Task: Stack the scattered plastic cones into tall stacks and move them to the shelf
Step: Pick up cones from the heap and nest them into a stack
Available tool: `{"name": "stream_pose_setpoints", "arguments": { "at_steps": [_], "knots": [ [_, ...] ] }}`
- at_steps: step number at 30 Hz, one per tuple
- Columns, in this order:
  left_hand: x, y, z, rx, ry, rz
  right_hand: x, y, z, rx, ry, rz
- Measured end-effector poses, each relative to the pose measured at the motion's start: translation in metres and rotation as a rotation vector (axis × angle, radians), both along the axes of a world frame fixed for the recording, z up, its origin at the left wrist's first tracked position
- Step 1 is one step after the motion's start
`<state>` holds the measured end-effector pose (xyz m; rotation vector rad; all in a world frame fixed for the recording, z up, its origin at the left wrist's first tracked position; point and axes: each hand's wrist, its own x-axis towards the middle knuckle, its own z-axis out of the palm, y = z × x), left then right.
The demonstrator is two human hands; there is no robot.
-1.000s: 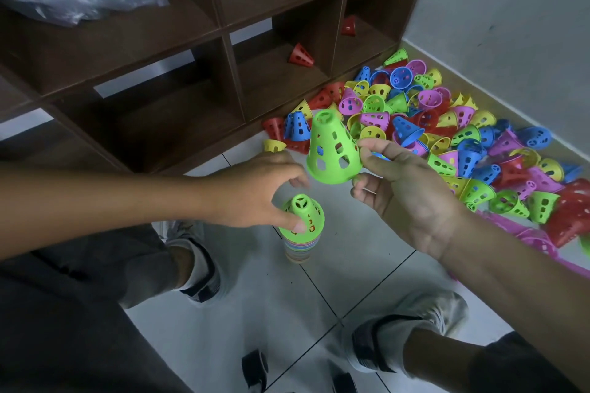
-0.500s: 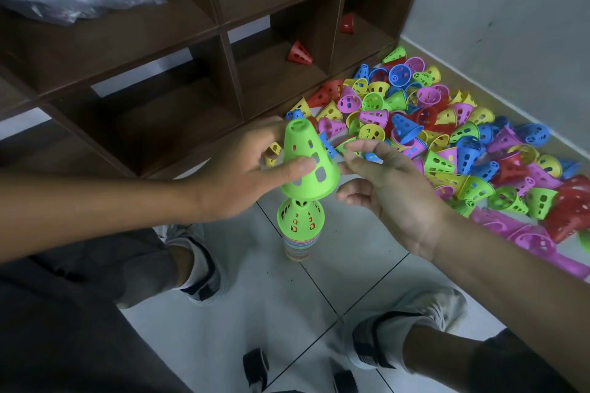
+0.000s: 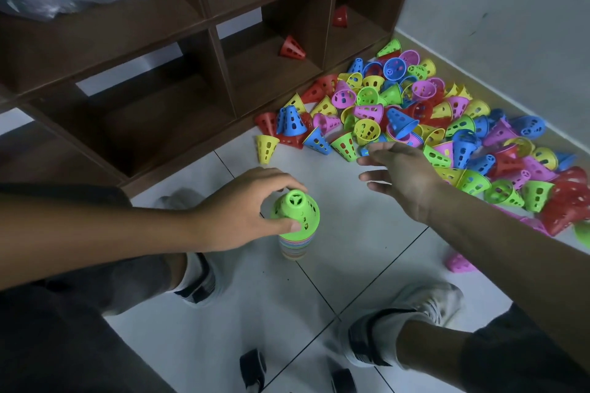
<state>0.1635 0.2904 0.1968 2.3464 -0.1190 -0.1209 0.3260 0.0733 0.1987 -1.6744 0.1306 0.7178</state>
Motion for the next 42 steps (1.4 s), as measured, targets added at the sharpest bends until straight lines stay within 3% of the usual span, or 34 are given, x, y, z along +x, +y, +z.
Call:
{"name": "stream_pose_setpoints", "arguments": {
  "at_steps": [11, 20, 27, 35, 42],
  "knots": [
    [0.012, 0.058, -0.021, 0.137, 0.128, -0.063, 0.05, 0.022, -0.033, -0.165, -0.102, 0.088],
    [0.09, 0.098, -0.083, 0.27, 0.018, 0.041, 0.106, 0.054, -0.084, -0.409, -0.418, 0.372],
    [0.156, 0.122, -0.14, 0.344, 0.098, 0.199, 0.146, 0.068, -0.126, -0.654, -0.771, 0.63],
    [0.192, 0.141, -0.184, 0.352, 0.251, 0.281, 0.183, 0.073, -0.175, -0.825, -0.757, 0.849],
    [0.195, 0.147, -0.202, 0.396, 0.258, 0.307, 0.186, 0.069, -0.194, -0.862, -0.739, 0.873]
  ]
}}
